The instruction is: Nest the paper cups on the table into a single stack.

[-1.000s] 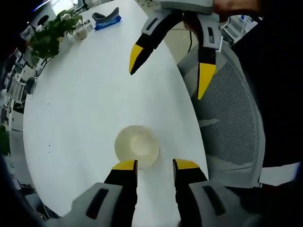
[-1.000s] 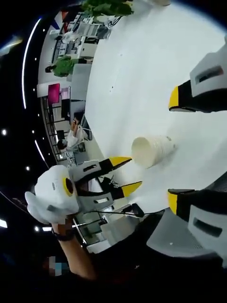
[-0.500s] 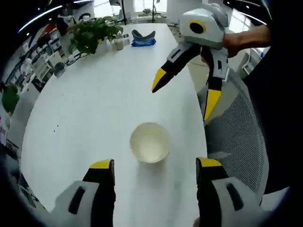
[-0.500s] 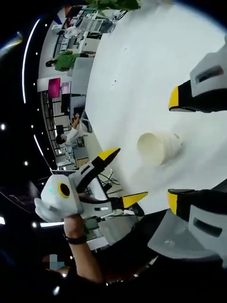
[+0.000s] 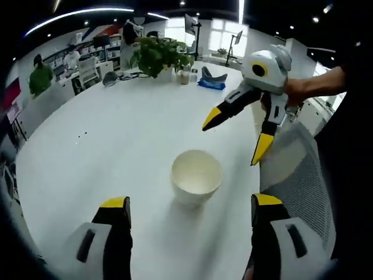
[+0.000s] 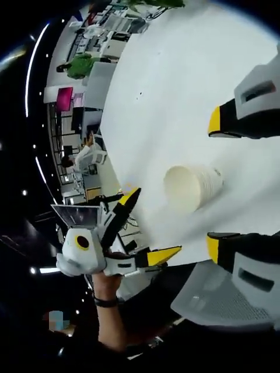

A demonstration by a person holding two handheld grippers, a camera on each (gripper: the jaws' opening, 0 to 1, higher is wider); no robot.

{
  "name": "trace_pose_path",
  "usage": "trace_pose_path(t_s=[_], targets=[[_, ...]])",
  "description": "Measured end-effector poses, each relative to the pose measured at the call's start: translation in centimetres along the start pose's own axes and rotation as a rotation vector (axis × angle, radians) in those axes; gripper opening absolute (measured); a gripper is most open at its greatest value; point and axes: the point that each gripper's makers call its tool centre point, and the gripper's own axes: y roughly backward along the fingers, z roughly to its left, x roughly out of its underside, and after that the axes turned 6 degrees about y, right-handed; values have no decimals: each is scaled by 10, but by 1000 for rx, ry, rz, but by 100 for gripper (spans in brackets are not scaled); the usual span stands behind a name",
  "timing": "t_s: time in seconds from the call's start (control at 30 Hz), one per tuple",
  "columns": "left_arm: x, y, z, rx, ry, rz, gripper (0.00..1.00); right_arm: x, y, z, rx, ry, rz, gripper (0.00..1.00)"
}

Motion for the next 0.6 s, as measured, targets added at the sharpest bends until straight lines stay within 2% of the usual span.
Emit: trace_pose_path(t_s=[0.13, 0.3, 0.47, 0.6], targets=[[7, -4, -2, -3, 28, -20, 84, 3, -6, -6, -10, 24, 19, 66], [11, -12, -4, -3, 18, -17, 82, 5, -14, -8, -30, 55, 47, 65], [17, -25, 5, -10, -14, 11, 79, 10, -25, -7, -56, 95, 95, 64], [15, -30, 0, 2, -58, 29, 74, 12, -35, -8, -69, 137, 119, 63]])
